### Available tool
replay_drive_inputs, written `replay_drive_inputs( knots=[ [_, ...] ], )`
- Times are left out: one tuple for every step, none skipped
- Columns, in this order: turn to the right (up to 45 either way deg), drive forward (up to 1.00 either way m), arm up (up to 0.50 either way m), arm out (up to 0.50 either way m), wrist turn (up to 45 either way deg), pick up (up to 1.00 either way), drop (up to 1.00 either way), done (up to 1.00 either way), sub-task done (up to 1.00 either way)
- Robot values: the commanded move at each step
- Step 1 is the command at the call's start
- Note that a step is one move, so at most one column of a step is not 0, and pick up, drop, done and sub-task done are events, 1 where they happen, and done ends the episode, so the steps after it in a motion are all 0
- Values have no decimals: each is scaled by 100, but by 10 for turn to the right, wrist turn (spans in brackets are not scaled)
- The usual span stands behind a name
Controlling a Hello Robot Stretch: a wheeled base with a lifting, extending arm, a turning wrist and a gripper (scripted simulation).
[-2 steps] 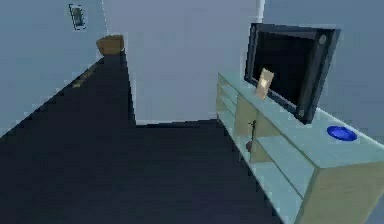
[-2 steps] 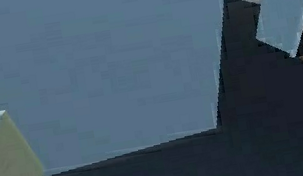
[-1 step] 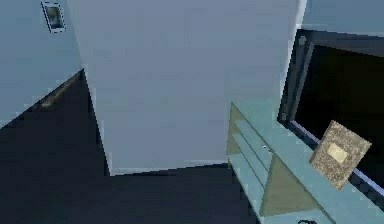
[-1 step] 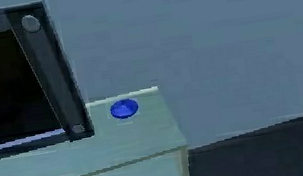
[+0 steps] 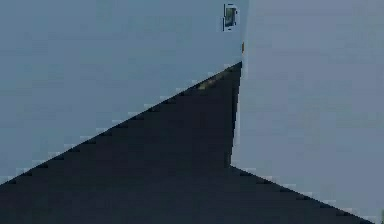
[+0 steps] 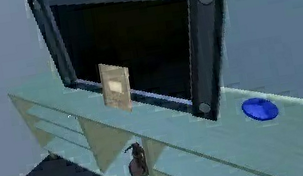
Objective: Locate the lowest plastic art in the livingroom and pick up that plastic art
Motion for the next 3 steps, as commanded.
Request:
replay_drive_inputs(
  knots=[
    [450, 0, 0, 0, 0, 0, 0, 0, 0],
    [120, 0, 0, 0, 0, 0, 0, 0, 0],
    [0, 80, 0, 0, 0, 0, 0, 0, 0]
  ],
)
